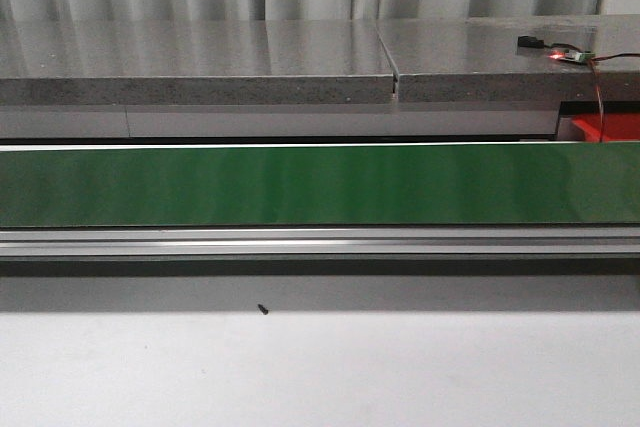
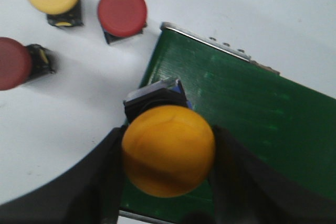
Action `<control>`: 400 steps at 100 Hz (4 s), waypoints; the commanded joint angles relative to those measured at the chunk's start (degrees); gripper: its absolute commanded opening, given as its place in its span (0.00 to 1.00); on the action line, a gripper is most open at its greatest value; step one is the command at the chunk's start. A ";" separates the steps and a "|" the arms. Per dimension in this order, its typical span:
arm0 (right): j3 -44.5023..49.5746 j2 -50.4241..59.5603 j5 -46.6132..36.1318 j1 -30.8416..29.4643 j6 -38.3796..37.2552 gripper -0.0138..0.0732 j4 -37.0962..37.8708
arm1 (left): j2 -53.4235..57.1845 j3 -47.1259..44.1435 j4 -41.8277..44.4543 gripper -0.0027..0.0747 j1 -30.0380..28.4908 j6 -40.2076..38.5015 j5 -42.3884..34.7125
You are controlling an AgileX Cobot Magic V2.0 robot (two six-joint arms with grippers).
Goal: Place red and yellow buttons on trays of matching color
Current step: 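Grasp a yellow button with the left gripper and set it on the belt, then grasp a red button with the left gripper and set it on the belt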
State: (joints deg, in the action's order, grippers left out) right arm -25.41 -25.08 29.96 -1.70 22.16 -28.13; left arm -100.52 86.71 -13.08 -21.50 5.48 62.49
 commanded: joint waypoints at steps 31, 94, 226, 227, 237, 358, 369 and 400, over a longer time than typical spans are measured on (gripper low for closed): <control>-1.48 -0.17 -3.83 0.03 0.55 0.08 -1.21 | 2.93 -2.97 1.51 0.34 2.77 0.12 -0.26; -1.48 -0.17 -3.83 0.03 0.55 0.08 -1.21 | 8.13 -2.97 -4.13 0.72 2.77 2.85 -6.39; -1.48 -0.17 -3.78 0.03 0.55 0.08 -1.21 | -9.01 2.51 1.29 0.72 -13.38 -0.40 -8.80; -1.48 -0.17 -3.78 0.03 0.55 0.08 -1.21 | -9.13 2.64 1.26 0.72 -13.38 -0.40 -8.82; -1.48 -0.17 -3.78 0.03 0.55 0.08 -1.27 | -10.63 3.26 -0.20 0.72 -13.38 -0.40 -10.14; -1.48 -0.17 -3.66 0.03 0.55 0.08 -1.67 | -5.37 4.63 -1.50 0.36 -12.61 1.77 -10.91; -1.48 -0.17 -3.66 0.03 0.55 0.08 -1.67 | -1.14 3.10 -1.50 0.36 -12.52 2.08 -10.46; -1.48 -0.17 -3.49 0.03 0.55 0.08 -1.67 | 8.16 -3.34 -1.98 0.36 -9.30 2.40 -11.46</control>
State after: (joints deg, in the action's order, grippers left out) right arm -25.41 -25.08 29.96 -1.70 22.16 -28.52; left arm -96.70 82.91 -13.33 -31.83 7.77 53.39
